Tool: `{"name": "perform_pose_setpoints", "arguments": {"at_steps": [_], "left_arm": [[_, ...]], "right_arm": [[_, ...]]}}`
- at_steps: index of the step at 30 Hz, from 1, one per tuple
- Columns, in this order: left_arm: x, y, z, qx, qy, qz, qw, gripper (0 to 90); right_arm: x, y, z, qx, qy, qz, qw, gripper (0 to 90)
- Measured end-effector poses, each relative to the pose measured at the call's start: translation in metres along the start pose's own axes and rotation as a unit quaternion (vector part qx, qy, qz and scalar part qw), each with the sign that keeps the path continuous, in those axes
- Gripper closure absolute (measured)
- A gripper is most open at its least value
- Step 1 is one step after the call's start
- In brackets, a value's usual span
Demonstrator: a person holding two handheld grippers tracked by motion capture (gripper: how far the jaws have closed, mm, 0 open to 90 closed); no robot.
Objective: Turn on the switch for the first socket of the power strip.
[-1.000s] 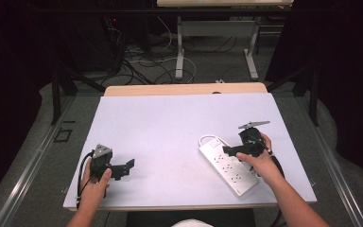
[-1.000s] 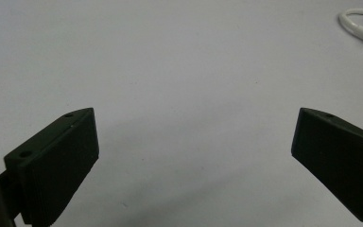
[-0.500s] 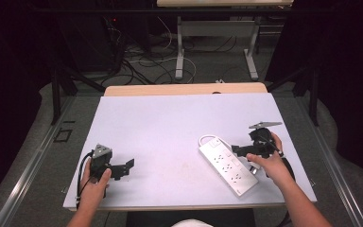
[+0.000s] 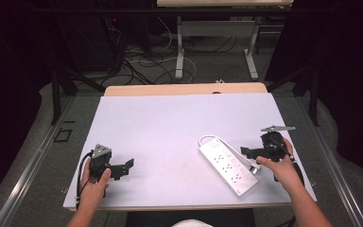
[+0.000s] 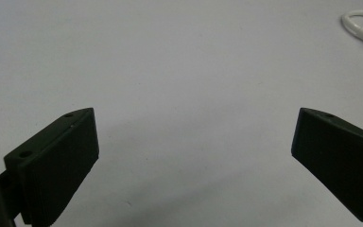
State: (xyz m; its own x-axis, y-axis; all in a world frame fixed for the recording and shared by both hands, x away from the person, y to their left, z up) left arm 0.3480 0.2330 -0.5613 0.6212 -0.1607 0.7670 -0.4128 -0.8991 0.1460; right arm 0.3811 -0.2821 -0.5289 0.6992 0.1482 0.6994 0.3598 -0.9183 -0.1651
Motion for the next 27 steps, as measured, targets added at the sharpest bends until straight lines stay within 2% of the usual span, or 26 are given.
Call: {"name": "perform_pose_setpoints", "arguments": {"at_steps": [2,3,18,27], "left_arm": [[0.0,0.0,0.0,0.0,-0.003,0.0,1.0,1.5],[0.0,0.0,0.0,0.0,-0.003,0.0,1.0,1.5],[0.0,0.0,-0.001,0.001,-0.002,-0.002,1.0,1.5],[0.0,-0.001,-0.001,0.0,-0.002,-0.002,1.0,1.5]], "right_arm": [[-0.003,0.005,-0.001,-0.004,0.004,0.004,1.0,0.0],[-0.006,0.008,-0.001,-0.006,0.006,0.014,0.9999,0.2],[-0.017,0.034,-0.009,-0.032,0.04,0.051,0.9974,2.1],[-0.024,0.045,-0.007,-0.044,0.038,0.068,0.996,4.1]]}}
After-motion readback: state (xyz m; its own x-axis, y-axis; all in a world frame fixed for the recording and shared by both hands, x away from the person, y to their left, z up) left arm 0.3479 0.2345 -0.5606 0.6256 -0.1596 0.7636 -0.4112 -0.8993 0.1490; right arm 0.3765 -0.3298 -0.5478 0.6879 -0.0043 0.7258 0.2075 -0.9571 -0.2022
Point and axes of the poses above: each handheld gripper's, and its own axes: z roughly forward along the jaws, x roughly out of its top, y roughly to its right, the point moved 3 cm from there along z, roughly forward along the jaws, and after that the axes turned 1 degree about -y, right-handed, at the moved point
